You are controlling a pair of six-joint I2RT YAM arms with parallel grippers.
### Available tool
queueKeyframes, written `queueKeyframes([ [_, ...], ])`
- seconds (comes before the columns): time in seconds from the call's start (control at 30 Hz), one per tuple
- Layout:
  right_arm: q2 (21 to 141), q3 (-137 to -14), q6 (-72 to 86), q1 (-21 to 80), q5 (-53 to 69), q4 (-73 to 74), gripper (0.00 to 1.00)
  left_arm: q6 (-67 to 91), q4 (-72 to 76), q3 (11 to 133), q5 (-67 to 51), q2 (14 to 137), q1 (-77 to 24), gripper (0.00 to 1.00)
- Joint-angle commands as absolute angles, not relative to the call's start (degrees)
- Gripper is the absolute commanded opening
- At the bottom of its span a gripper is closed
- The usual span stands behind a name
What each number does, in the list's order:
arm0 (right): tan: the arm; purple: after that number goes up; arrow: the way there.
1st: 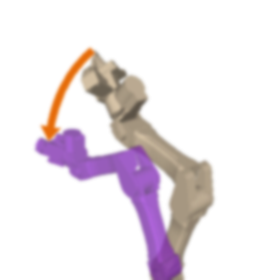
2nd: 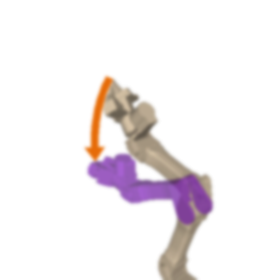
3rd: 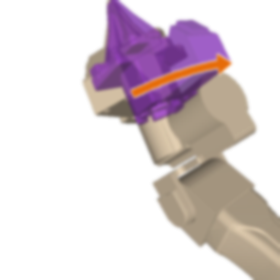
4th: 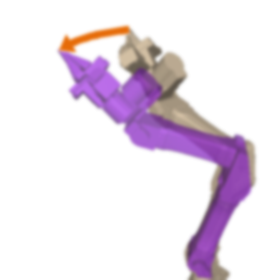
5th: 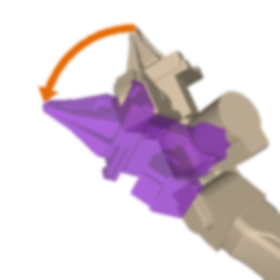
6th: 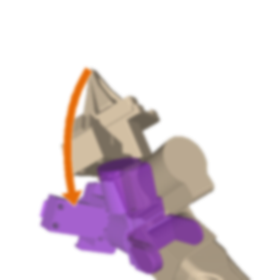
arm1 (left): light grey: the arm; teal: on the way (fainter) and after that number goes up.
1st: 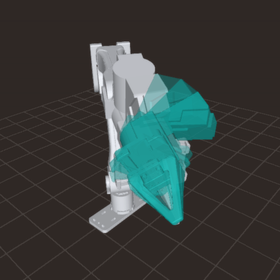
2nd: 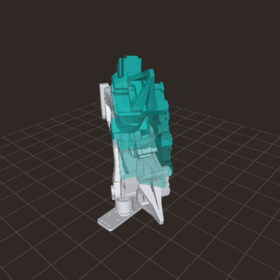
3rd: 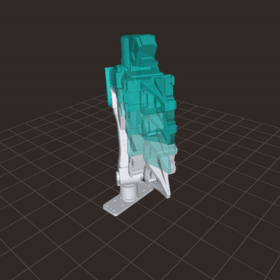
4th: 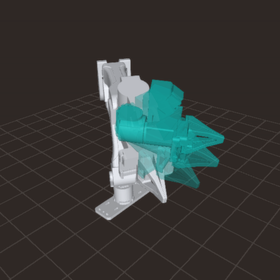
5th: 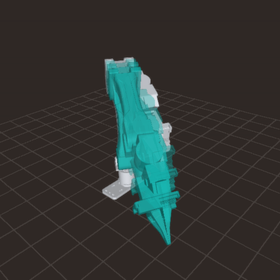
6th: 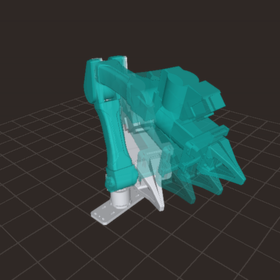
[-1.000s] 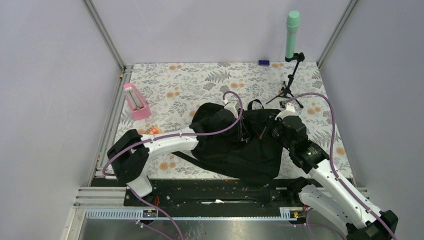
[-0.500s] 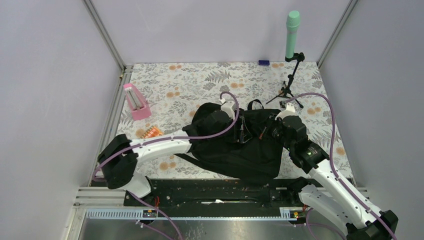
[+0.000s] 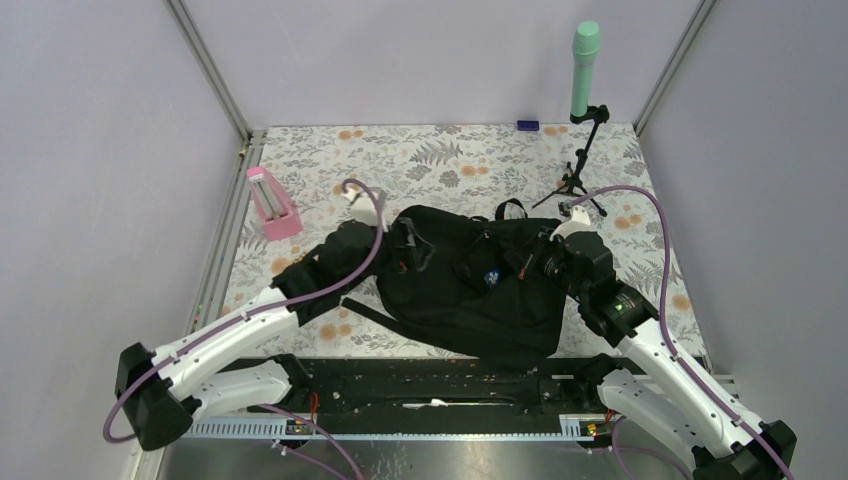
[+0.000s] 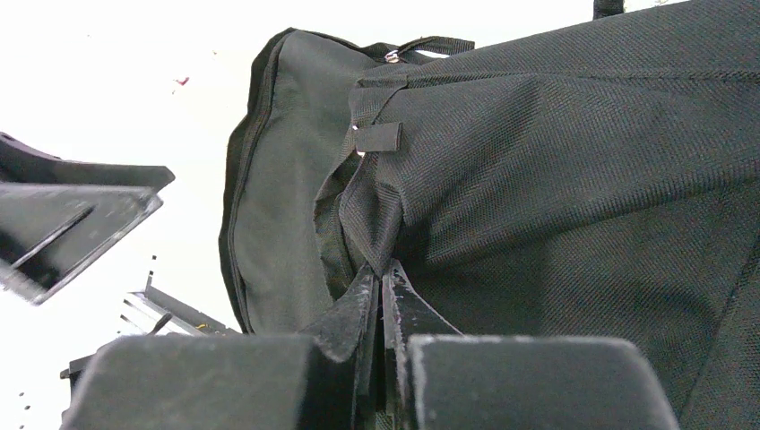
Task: Pack the student bag
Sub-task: Place the personal item in the student bag.
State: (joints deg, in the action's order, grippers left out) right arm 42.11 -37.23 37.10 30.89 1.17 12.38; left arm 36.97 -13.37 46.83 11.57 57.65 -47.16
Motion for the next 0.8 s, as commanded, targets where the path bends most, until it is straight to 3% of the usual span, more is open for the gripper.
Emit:
queueKeyframes([
  [0.0, 40.63, -40.22, 37.09, 31.33, 4.11, 8.68, 0.0, 32.06, -27.87, 45.97, 17.79, 55.43, -38.94, 0.89],
  [0.23, 40.69, -40.23, 37.06, 31.33, 3.69, 8.59, 0.0, 22.74, -41.81, 49.28, 28.69, 61.48, -30.09, 0.9],
  [0.67, 37.85, -39.4, 36.26, 31.37, 2.51, 8.69, 0.01, 12.7, -37.35, 54.4, 26.12, 83.1, -27.72, 0.84],
  [0.77, 37.47, -39.34, 36.13, 31.38, 2.37, 8.64, 0.01, 12.55, -37.85, 55.21, 26.27, 86.8, -27.16, 0.78],
])
